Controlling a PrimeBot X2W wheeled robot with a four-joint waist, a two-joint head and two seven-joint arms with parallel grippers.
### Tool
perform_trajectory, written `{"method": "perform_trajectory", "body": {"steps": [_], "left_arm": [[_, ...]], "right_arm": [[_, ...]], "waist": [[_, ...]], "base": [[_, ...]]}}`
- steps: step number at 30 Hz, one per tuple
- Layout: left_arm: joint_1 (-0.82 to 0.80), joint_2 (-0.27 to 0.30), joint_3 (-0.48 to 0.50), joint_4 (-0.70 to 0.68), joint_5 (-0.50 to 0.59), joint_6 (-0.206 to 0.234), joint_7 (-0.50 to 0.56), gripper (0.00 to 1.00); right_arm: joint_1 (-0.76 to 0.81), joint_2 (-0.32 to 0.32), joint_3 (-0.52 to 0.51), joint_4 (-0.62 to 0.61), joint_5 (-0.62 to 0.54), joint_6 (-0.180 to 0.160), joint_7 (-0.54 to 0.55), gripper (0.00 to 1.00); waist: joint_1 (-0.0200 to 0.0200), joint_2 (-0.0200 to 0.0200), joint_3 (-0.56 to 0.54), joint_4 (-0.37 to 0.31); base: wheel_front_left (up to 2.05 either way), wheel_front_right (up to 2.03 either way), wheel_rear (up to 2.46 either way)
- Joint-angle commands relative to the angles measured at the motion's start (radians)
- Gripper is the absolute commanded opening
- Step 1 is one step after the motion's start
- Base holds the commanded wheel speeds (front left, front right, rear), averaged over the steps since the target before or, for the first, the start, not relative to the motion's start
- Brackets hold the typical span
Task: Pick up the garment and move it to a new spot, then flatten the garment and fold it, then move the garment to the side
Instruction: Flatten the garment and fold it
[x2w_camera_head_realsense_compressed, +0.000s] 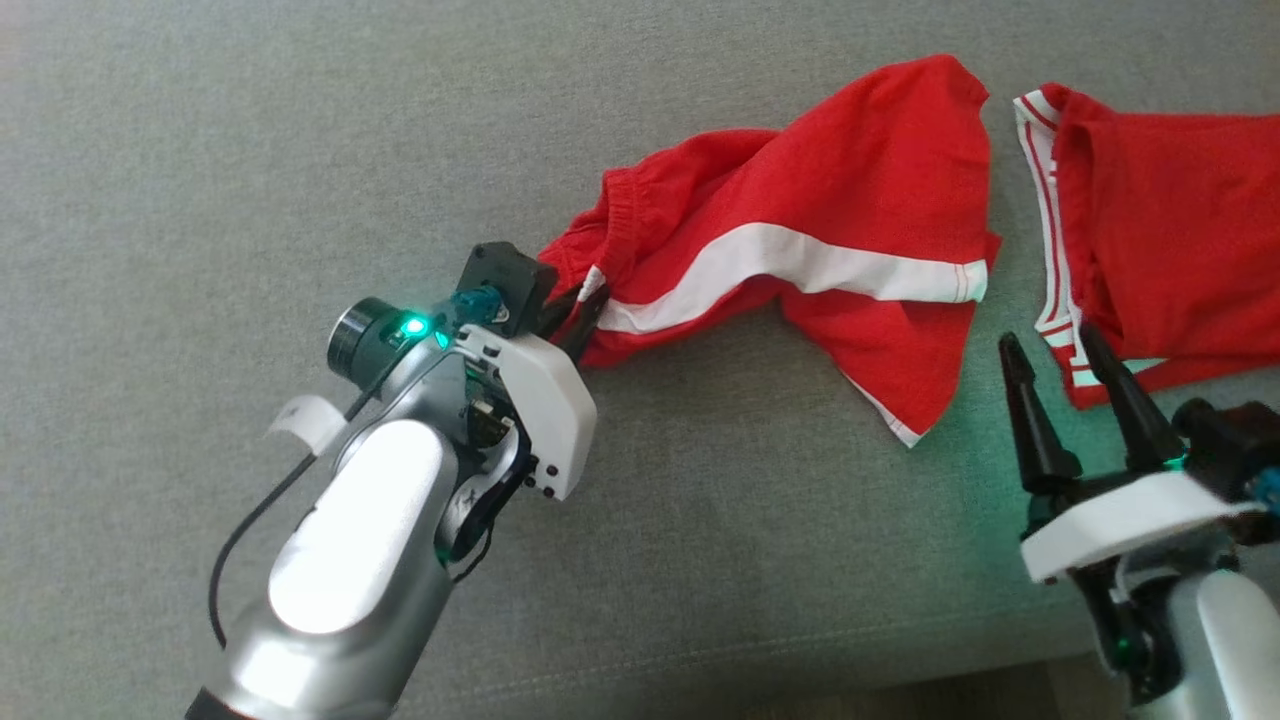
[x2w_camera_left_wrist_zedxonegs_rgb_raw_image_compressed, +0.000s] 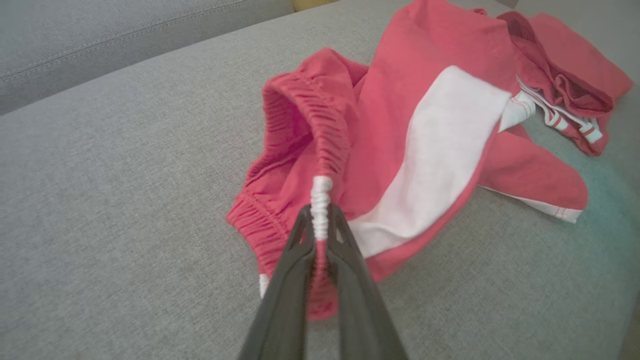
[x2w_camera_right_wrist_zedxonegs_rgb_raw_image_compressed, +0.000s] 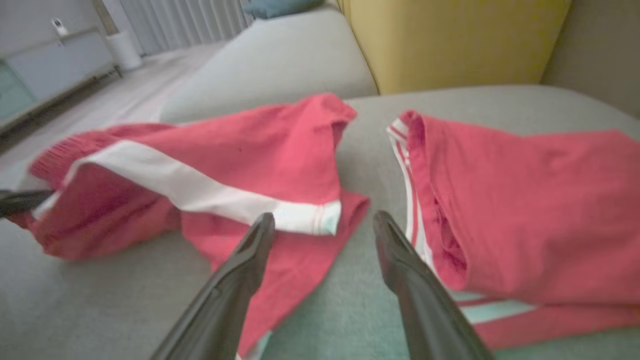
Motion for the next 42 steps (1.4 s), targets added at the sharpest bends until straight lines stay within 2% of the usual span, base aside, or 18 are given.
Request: {"method": "perform_trajectory", "body": {"steps": [1,7,16,17,19,23,29,36,42], "left_arm": [[-0.039,0.018,0.03,-0.047,0.005,0.005,0.001,0.0],[-0.05,0.013,0.018,-0.069,0.007,0.008,-0.005,0.0],[-0.06,0.004,0.005,-0.067,0.004,0.014,-0.032,0.0],[-0.059,0.004,0.005,-0.067,0.003,0.015,-0.036,0.0],[-0.058,0.005,0.005,-0.066,0.003,0.018,-0.043,0.0],[-0.054,0.007,0.008,-0.072,0.002,0.026,-0.065,0.0],[-0.013,0.023,0.055,-0.128,-0.008,0.069,-0.161,0.0],[0.044,0.057,0.147,-0.299,-0.037,0.124,-0.268,0.0],[0.045,0.085,0.214,-0.476,-0.081,0.131,-0.285,0.0]], "right_arm": [[-0.045,-0.037,0.01,-0.004,0.014,0.003,0.018,1.0],[-0.15,-0.103,0.055,0.104,0.06,0.003,0.076,1.0],[-0.265,-0.143,0.135,0.236,0.153,0.003,0.164,1.0],[-0.272,-0.147,0.145,0.241,0.163,0.003,0.164,0.81],[-0.282,-0.154,0.165,0.244,0.186,0.003,0.163,0.0],[-0.286,-0.17,0.175,0.236,0.201,0.003,0.143,0.0],[-0.269,-0.189,0.152,0.149,0.202,0.003,0.076,0.0],[-0.247,-0.231,0.093,-0.068,0.176,0.003,0.047,0.0],[-0.25,-0.258,0.011,-0.284,0.133,0.003,0.107,0.0]], "waist": [[0.0,-0.0001,0.005,0.005],[0.0,-0.0001,0.036,0.03],[0.0,-0.0001,0.063,0.063],[0.0,-0.0001,0.064,0.065],[0.0,-0.0001,0.065,0.067],[0.0,-0.0001,0.064,0.068],[0.0,-0.0001,0.032,0.059],[0.0,-0.0001,-0.037,0.056],[0.0,-0.0001,-0.098,0.061]], "base": [[0.0,0.0,0.0],[0.0,0.0,0.0],[0.0,0.0,0.0],[0.0,0.0,0.0],[0.0,0.0,0.0],[0.0,0.0,0.0],[0.0,0.0,0.0],[0.0,0.0,0.0],[0.0,0.0,0.0]]}}
